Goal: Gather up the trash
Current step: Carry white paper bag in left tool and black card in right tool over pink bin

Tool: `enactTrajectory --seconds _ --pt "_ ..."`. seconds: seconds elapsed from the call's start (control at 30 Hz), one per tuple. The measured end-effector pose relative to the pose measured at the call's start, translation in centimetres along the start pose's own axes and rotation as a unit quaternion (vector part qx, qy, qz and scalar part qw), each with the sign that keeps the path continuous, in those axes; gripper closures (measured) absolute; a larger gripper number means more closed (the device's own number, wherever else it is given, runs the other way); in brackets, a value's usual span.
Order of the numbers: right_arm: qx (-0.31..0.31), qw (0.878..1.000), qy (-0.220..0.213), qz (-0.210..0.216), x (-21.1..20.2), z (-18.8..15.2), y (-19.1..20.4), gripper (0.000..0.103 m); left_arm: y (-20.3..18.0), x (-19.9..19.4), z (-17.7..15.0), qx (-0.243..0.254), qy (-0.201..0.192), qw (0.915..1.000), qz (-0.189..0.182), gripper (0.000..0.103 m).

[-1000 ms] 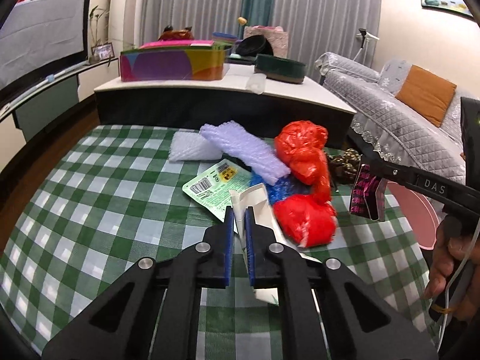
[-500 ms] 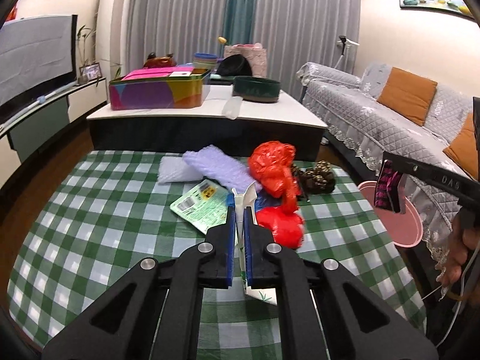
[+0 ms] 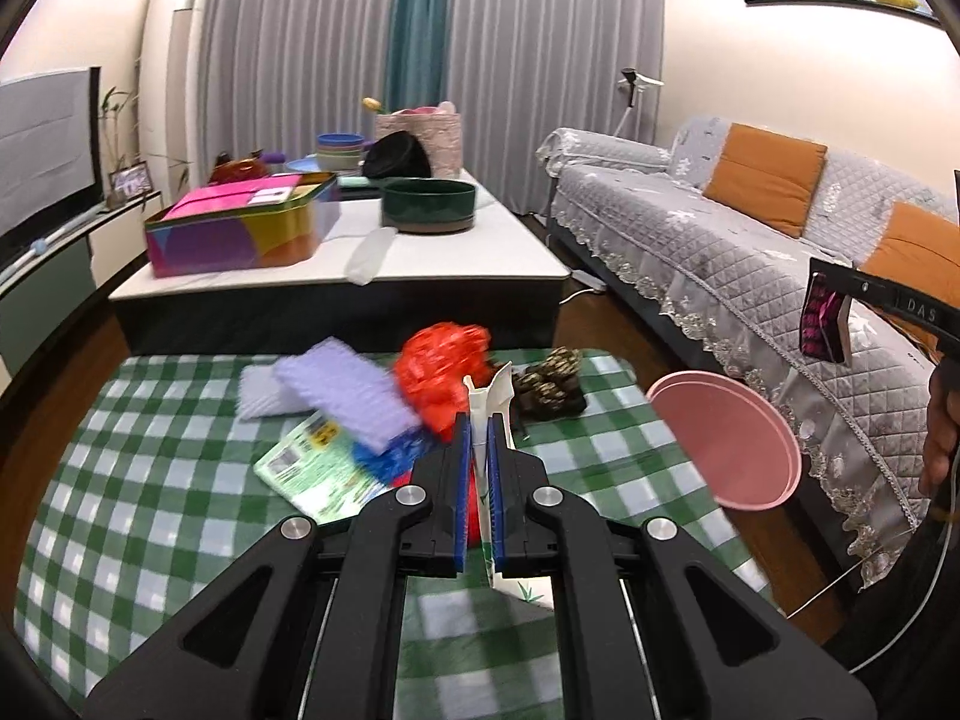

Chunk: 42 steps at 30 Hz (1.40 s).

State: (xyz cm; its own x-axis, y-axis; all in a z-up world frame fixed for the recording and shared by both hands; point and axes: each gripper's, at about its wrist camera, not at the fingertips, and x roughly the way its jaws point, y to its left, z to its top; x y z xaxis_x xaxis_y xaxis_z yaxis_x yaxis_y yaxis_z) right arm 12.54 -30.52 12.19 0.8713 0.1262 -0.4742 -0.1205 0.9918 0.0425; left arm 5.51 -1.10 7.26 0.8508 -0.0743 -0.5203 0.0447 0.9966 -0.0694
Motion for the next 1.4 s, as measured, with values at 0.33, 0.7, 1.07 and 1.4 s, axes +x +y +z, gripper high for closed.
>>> enactTrajectory --seconds 0.33,0.7,1.07,1.4 --pt "0.016 0.997 -0.022 -0.067 2.2 -0.3 -5.6 0.053 -5.8 4.2 2.6 0.029 -0.003 0.9988 -0.040 0.098" --pt "0.048 0.994 -0.015 -0.094 4.9 -0.9 -9.3 0.053 -12.3 9.7 3.9 0.059 0.003 0.9952 -0.078 0.098" --pt "0.050 0.994 0.001 -0.094 6.9 -1.2 -9.7 0.053 -16.2 14.1 4.0 0.084 0.017 0.9912 -0.101 0.098" --pt "0.055 0.994 0.016 -0.097 8.1 -1.4 -10.0 0.053 -18.3 16.1 3.7 0.097 0.028 0.9886 -0.112 0.098"
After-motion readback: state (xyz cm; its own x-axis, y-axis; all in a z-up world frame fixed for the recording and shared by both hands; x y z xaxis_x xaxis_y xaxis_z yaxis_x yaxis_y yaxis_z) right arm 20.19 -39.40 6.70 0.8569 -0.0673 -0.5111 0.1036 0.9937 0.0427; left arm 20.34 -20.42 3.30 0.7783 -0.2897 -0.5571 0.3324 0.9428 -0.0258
